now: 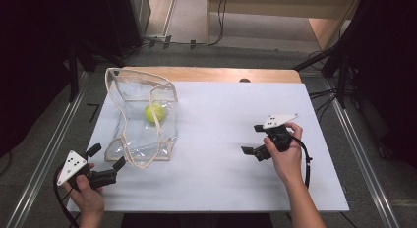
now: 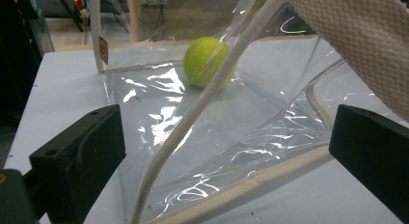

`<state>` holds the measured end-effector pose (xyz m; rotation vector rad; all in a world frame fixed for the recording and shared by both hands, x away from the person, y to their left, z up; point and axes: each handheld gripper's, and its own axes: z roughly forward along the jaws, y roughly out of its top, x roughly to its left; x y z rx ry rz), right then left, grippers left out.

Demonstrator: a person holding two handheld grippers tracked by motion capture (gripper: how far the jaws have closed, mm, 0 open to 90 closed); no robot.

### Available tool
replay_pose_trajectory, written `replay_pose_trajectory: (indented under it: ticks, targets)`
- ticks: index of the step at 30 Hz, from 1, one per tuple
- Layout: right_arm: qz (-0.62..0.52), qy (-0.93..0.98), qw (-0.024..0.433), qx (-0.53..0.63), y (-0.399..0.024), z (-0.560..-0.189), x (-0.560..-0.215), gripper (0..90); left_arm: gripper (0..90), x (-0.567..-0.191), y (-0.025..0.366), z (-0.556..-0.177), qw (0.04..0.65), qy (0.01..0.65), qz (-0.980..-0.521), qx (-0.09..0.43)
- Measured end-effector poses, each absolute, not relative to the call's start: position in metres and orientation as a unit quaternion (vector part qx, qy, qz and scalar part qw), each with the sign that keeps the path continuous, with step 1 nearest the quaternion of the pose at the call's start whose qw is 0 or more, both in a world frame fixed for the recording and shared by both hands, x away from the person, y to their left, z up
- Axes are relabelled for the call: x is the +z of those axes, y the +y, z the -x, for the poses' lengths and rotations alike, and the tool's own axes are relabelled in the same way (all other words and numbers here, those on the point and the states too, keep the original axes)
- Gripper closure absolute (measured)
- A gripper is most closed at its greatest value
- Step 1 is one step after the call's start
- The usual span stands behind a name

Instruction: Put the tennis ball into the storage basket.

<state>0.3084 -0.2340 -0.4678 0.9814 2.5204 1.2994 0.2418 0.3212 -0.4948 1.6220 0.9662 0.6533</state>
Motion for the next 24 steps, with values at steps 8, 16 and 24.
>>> replay_pose_trajectory:
  ticks: [8, 16, 24]
  targets:
    - [-0.354, 0.821, 0.081, 0.440, -0.256, -0.298, -0.473, 0.0, 0.0, -0.495, 0.321, -0.242, 0.540, 0.407, -0.683, 0.276]
    - [-0.371, 0.807, 0.096, 0.449, -0.277, -0.286, -0.478, 0.0, 0.0, -0.495, 0.320, -0.242, 0.539, 0.407, -0.683, 0.278]
    - [-0.389, 0.792, 0.101, 0.460, -0.297, -0.273, -0.486, 0.0, 0.0, -0.495, 0.320, -0.242, 0.536, 0.407, -0.685, 0.280]
